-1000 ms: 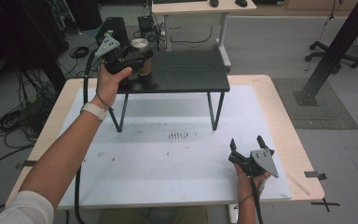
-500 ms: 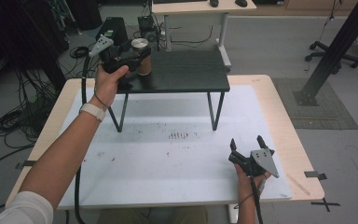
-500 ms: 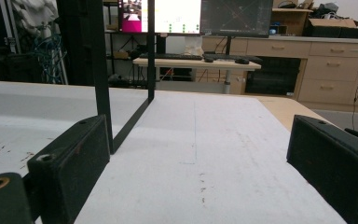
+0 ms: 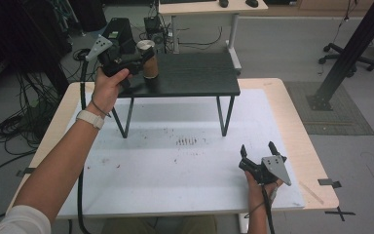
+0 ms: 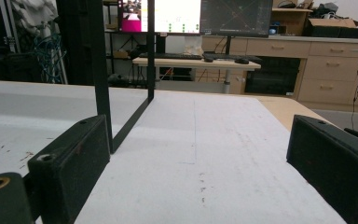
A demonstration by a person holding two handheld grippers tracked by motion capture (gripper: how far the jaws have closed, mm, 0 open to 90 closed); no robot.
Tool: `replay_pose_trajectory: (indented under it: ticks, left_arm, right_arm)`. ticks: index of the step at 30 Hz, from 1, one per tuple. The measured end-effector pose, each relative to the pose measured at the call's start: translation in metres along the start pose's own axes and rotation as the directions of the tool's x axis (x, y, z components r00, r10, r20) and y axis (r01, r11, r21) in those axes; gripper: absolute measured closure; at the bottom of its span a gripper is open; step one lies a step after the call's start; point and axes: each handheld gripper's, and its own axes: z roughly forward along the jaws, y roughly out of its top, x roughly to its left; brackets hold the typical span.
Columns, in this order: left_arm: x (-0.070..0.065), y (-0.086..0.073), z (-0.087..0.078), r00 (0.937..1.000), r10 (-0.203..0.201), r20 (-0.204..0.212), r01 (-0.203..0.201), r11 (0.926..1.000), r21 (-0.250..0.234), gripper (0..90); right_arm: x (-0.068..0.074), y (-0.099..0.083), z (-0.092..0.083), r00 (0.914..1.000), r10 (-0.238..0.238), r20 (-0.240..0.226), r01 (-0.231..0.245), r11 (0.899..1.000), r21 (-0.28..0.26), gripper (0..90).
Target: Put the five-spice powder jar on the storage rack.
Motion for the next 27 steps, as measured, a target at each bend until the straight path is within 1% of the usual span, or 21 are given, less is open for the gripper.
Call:
replay_pose_trajectory:
  ticks: [2, 6, 12, 17, 23, 26, 27]
  left_arm:
    - [-0.002, 0.002, -0.004, 1.0000, 0.000, -0.001, 0.000, 1.0000, -0.003, 3.1]
    - [-0.006, 0.005, -0.012, 0.9999, 0.006, 0.013, -0.006, 0.9998, -0.016, 3.0]
    - [-0.014, 0.010, -0.025, 0.9994, 0.027, 0.019, -0.027, 0.9991, -0.033, 3.1]
    - [-0.020, 0.014, -0.035, 0.9987, 0.047, 0.016, -0.047, 0.9983, -0.036, 3.3]
    - [-0.026, 0.016, -0.055, 0.9974, 0.071, 0.013, -0.071, 0.9966, -0.043, 3.3]
    - [-0.027, 0.015, -0.065, 0.9969, 0.078, 0.010, -0.078, 0.9960, -0.044, 3.3]
    - [-0.027, 0.014, -0.068, 0.9962, 0.087, 0.007, -0.086, 0.9954, -0.041, 3.3]
  right_arm:
    - [0.000, 0.000, 0.000, 1.0000, 0.001, 0.000, -0.001, 1.000, 0.000, 6.2]
    - [0.000, 0.000, 0.000, 1.0000, 0.000, 0.000, 0.000, 1.000, 0.000, 6.2]
    - [0.000, 0.000, 0.000, 1.0000, 0.000, 0.001, 0.000, 1.000, -0.001, 6.2]
    - [0.000, 0.000, 0.000, 1.0000, 0.000, 0.000, 0.000, 1.000, -0.001, 6.2]
    - [0.000, 0.000, 0.000, 1.0000, 0.001, 0.000, -0.001, 1.000, 0.000, 6.1]
    - [0.000, 0.000, 0.000, 1.0000, 0.000, 0.000, 0.000, 1.000, -0.001, 6.1]
    - [0.000, 0.000, 0.000, 1.0000, 0.000, 0.000, 0.000, 1.000, -0.001, 6.2]
